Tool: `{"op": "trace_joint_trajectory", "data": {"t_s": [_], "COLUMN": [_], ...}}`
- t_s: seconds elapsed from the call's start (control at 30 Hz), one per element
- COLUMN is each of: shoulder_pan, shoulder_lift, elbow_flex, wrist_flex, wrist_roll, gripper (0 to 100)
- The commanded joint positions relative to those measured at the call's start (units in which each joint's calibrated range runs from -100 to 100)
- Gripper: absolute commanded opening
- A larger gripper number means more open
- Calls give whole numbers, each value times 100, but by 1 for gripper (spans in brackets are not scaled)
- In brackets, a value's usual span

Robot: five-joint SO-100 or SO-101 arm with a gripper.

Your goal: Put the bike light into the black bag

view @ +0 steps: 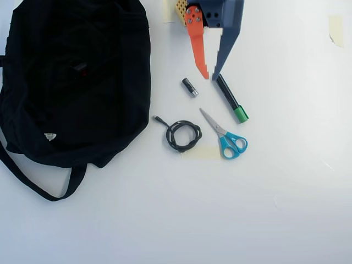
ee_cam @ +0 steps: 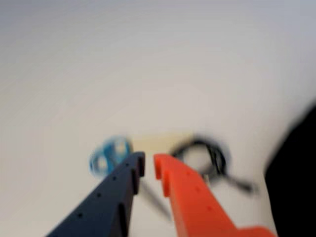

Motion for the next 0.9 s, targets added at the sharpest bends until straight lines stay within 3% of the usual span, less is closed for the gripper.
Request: {"op": "trace_joint_trajectory", "data": {"t_s": [0.0,0.3,0.5,0.87], "shoulder_pan": [-270,-464,-464,-517], "shoulder_lift": [-1414,-4418,-6492,-6642], "elbow_flex": [1392,4940,7007,8373], "wrist_flex": [232,-974,-965,-948], "wrist_roll": [23,23,23,34], "gripper": [2,2,2,2]}}
